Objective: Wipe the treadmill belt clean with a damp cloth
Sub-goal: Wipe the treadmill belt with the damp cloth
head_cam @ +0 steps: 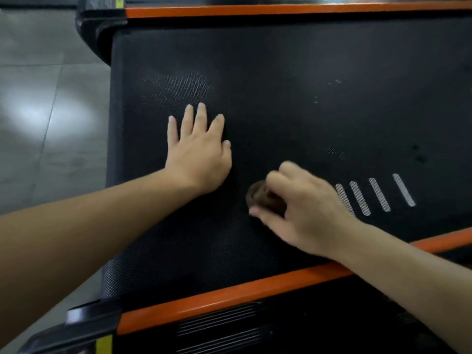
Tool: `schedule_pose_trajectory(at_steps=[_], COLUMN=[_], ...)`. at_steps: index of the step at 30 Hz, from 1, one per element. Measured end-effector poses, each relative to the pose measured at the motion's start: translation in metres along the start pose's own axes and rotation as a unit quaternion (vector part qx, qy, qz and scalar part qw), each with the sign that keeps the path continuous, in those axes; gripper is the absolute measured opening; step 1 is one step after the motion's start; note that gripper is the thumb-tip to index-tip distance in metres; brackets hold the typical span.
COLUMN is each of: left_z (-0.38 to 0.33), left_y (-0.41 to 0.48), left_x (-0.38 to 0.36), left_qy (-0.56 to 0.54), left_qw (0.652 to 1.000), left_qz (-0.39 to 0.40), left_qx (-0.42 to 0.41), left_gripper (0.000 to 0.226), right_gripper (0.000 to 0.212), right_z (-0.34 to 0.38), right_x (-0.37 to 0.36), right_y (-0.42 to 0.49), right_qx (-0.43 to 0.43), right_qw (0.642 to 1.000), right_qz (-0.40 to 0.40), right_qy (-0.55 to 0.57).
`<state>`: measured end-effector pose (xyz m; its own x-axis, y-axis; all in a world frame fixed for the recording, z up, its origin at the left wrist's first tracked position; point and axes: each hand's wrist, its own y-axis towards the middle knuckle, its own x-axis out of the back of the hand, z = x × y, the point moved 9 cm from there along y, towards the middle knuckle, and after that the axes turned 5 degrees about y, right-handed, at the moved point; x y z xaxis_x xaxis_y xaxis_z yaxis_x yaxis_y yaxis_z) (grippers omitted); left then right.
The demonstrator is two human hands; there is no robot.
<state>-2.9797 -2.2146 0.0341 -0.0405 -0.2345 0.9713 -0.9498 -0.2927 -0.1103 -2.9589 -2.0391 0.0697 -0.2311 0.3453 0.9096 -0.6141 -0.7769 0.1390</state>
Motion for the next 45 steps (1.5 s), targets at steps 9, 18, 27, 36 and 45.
schedule_pose_trajectory(at_steps=[9,18,27,36,45], left_z=[-0.018,-0.024,-0.033,-0.033,-0.035], left_y=[-0.016,-0.023,-0.019,-0.018,-0.018], left_x=[-0.011,-0.009,-0.013,-0.014,-0.009], left_qy=[0.046,0.066,0.101,0.08,0.055], left_qw=[0.998,0.997,0.991,0.992,0.994], left_qz=[-0.026,-0.026,-0.016,-0.037,-0.018], left_qx=[-0.014,-0.013,-0.085,-0.094,-0.092], left_gripper=[0.064,0.065,0.067,0.073,0.071], right_gripper=[0.034,0.031,0.035,0.037,0.041], right_z=[-0.085,-0.093,-0.041,-0.095,-0.17], right_x=[0.035,0.037,0.022,0.042,0.072], right_y=[0.015,0.014,-0.021,0.009,0.059], right_qx=[-0.149,-0.087,0.017,-0.138,-0.223], right_qw=[0.985,0.995,0.999,0.982,0.963], right_qz=[-0.078,-0.032,-0.022,-0.107,-0.115], right_qy=[-0.049,-0.03,-0.031,-0.077,-0.101])
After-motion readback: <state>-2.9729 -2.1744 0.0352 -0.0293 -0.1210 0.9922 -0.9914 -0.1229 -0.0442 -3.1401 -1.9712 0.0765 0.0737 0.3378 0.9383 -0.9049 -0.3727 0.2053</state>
